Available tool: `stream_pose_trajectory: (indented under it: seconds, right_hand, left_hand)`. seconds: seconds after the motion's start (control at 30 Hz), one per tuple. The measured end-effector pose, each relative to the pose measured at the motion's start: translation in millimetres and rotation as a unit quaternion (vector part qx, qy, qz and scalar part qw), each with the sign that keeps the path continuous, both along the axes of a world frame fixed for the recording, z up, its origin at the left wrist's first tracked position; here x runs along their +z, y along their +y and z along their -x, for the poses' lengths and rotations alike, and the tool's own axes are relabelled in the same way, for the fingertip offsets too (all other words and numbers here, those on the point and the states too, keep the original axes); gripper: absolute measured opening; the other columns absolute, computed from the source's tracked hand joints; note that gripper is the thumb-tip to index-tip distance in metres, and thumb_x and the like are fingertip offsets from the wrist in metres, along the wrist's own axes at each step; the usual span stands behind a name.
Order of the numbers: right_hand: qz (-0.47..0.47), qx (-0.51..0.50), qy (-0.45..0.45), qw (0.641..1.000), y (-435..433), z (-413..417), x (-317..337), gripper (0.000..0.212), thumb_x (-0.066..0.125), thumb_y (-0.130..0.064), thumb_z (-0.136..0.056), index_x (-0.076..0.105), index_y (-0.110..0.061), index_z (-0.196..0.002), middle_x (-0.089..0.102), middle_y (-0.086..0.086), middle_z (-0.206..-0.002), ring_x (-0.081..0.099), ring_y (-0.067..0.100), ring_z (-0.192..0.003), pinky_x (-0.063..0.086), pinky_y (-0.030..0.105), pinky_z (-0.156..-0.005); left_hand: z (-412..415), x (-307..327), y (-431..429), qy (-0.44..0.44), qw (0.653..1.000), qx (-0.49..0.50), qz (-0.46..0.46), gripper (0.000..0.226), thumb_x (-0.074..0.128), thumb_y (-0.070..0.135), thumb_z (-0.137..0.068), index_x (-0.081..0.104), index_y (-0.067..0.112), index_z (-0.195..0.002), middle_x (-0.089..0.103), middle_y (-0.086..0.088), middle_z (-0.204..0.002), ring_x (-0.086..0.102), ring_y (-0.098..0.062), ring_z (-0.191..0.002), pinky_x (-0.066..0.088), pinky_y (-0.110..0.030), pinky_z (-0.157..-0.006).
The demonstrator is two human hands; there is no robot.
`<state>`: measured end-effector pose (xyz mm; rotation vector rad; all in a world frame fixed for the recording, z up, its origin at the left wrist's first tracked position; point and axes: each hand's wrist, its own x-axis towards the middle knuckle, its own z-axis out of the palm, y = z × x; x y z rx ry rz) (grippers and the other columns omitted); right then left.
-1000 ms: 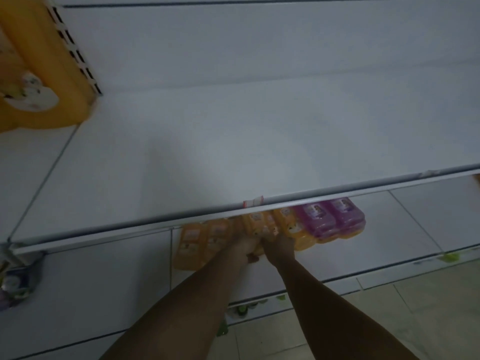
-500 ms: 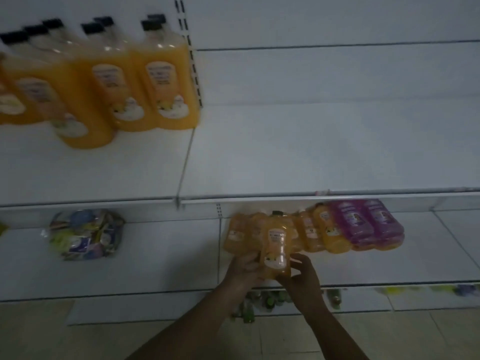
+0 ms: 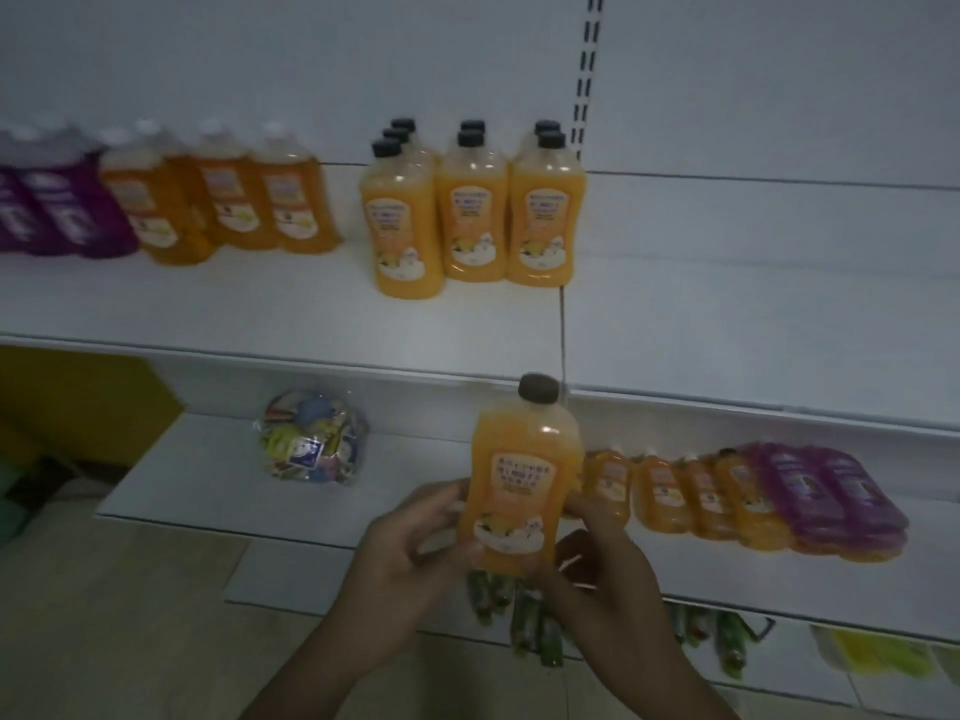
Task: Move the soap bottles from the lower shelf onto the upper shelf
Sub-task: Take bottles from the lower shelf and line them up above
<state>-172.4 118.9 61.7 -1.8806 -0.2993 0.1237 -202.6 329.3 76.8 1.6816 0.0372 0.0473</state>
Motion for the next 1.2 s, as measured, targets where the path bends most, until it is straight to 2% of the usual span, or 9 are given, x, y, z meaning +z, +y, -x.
stream_pose_trajectory:
  seconds: [0.07,0.17,0.27,0.53,0.7,0.83,1.03,1.1,1.2]
  right_hand:
    - [-0.001,0.017,-0.047,0.999,21,-6,30,0.052,0.076,-0.023,-0.091,0.055,-0.041,-0.135,0.064,-0.016,-0.122,0.068,0.014,-0.085,0.058,0.026,-0.066]
    - [0.001,0.035,-0.105,0.994,54,-17,73,0.050,0.075,-0.029,-0.091,0.055,-0.038,-0.136,0.064,-0.015,-0.123,0.068,0.013,-0.087,0.058,0.025,-0.067]
    - [0.009,0.055,-0.157,0.986,85,-32,105,0.047,0.071,-0.032,-0.093,0.055,-0.038,-0.136,0.062,-0.020,-0.121,0.067,0.011,-0.086,0.057,0.023,-0.066]
    - [0.032,0.103,-0.248,0.963,208,-91,150,0.037,0.065,-0.040,-0.097,0.056,-0.034,-0.132,0.060,-0.020,-0.120,0.063,0.001,-0.095,0.053,0.018,-0.071]
    - [0.093,0.101,-0.229,0.964,289,-144,140,0.036,0.064,-0.041,-0.097,0.057,-0.026,-0.129,0.064,-0.008,-0.120,0.064,0.006,-0.094,0.054,0.030,-0.079]
    - [0.116,0.107,-0.216,0.964,344,-182,132,0.034,0.063,-0.030,-0.099,0.058,-0.018,-0.131,0.066,-0.004,-0.122,0.063,0.014,-0.108,0.043,0.025,-0.080]
    - [0.104,0.108,-0.181,0.972,400,-231,112,0.034,0.060,-0.028,-0.100,0.061,-0.024,-0.134,0.069,-0.006,-0.128,0.066,0.013,-0.111,0.048,0.023,-0.086]
    - [0.085,0.110,-0.174,0.975,410,-240,110,0.034,0.059,-0.025,-0.101,0.061,-0.024,-0.135,0.068,-0.007,-0.127,0.065,0.011,-0.109,0.051,0.024,-0.090]
    - [0.069,0.108,-0.173,0.976,420,-247,110,0.032,0.058,-0.025,-0.102,0.060,-0.025,-0.134,0.067,-0.011,-0.122,0.062,0.000,-0.098,0.042,0.006,-0.076]
  left_hand:
    - [2,24,19,-0.037,0.999,0.021,0.002,0.055,0.074,-0.003,-0.089,0.071,0.037,-0.127,0.069,0.001,-0.132,0.068,-0.020,-0.120,0.061,-0.038,-0.092]
    - [0,60,45,-0.098,0.993,0.067,-0.012,0.059,0.074,-0.003,-0.088,0.072,0.044,-0.122,0.071,0.008,-0.128,0.069,-0.012,-0.118,0.060,-0.025,-0.085]
    - [-5,88,70,-0.139,0.985,0.098,-0.027,0.054,0.072,-0.003,-0.090,0.068,0.037,-0.126,0.072,0.009,-0.125,0.071,-0.011,-0.111,0.060,-0.022,-0.078]
    - [-37,127,169,-0.164,0.960,0.184,-0.131,0.043,0.069,0.023,-0.097,0.060,0.039,-0.136,0.065,0.018,-0.132,0.066,-0.008,-0.117,0.056,-0.032,-0.099]
    - [-85,117,241,-0.166,0.948,0.198,-0.188,0.044,0.069,0.015,-0.097,0.061,0.040,-0.132,0.070,0.017,-0.122,0.064,-0.005,-0.112,0.052,-0.028,-0.099]
    - [-127,111,284,-0.144,0.945,0.203,-0.212,0.038,0.067,0.009,-0.097,0.062,0.036,-0.123,0.070,0.016,-0.108,0.067,-0.006,-0.105,0.055,-0.024,-0.092]
    - [-171,108,326,-0.134,0.951,0.179,-0.214,0.030,0.060,0.007,-0.100,0.064,0.027,-0.122,0.068,0.012,-0.113,0.062,0.006,-0.097,0.047,-0.004,-0.077]
    - [-182,108,335,-0.121,0.954,0.176,-0.211,0.028,0.060,0.008,-0.100,0.064,0.022,-0.124,0.068,0.008,-0.117,0.062,0.001,-0.100,0.046,-0.006,-0.078]
    - [-192,106,343,-0.108,0.959,0.176,-0.195,0.034,0.060,0.007,-0.100,0.062,0.023,-0.129,0.066,0.007,-0.122,0.063,-0.015,-0.115,0.050,-0.024,-0.095]
